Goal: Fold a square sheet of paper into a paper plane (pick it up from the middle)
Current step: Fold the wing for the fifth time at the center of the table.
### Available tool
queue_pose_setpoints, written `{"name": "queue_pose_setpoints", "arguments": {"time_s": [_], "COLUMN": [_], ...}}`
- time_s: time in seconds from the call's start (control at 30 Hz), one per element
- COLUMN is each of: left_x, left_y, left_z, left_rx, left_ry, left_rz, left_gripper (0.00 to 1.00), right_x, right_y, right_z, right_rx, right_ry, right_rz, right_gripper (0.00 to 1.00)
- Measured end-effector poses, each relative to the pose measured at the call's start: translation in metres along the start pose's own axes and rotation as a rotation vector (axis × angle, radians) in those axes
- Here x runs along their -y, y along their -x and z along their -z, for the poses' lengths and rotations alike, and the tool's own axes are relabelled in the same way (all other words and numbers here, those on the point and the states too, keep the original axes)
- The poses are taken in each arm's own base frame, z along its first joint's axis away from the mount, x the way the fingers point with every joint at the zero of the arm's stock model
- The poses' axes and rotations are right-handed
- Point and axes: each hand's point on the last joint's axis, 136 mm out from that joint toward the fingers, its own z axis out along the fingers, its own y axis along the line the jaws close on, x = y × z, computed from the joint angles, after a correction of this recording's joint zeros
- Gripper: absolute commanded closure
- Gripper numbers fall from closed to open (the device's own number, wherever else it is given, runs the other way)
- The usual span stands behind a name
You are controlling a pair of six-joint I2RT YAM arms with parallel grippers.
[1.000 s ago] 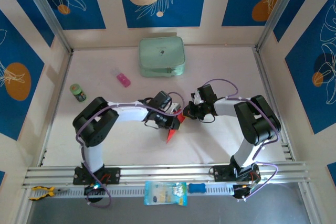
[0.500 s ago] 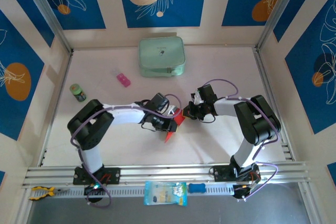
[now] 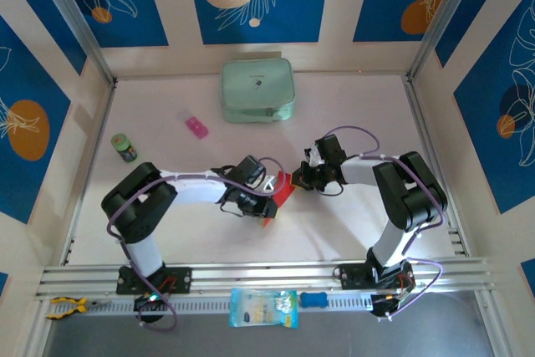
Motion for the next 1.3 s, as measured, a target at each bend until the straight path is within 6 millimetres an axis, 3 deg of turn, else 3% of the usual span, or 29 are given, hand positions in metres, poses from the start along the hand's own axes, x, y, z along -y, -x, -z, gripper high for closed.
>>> {"name": "queue_pose_setpoints", "arguments": {"time_s": [0.27,0.57,0.67,0.8,0.93,1.1,1.3], "left_x": [-0.001,-0.003,0.009,0.031,0.048,0.041,0.025], "left_y": [-0.005,-0.026,-0.017,0.008,0.037,0.05,0.039], "left_z": [0.0,0.014,0.023,0.033,0.03,0.01,-0.005], "left_rx": [0.04,0.058,0.095,0.154,0.182,0.153,0.086], "left_ry": [-0.019,-0.011,-0.029,-0.057,-0.075,-0.05,-0.016], "left_rz": [-0.007,0.017,-0.007,-0.047,-0.088,-0.094,-0.08], "left_gripper": [0.84,0.91,0.91,0.91,0.91,0.91,0.91], "right_x": [0.0,0.0,0.0,0.0,0.0,0.0,0.0], "right_y": [-0.001,-0.001,-0.001,-0.001,-0.001,-0.001,-0.001], "right_z": [0.0,0.0,0.0,0.0,0.0,0.0,0.0], "right_rx": [-0.002,-0.003,-0.003,-0.003,-0.003,-0.003,-0.004], "right_ry": [0.002,0.002,0.002,0.002,0.002,0.002,0.001], "right_rz": [-0.001,-0.002,-0.002,-0.002,-0.002,-0.002,-0.003], "right_gripper": [0.96,0.96,0.96,0.96,0.96,0.96,0.96]}}
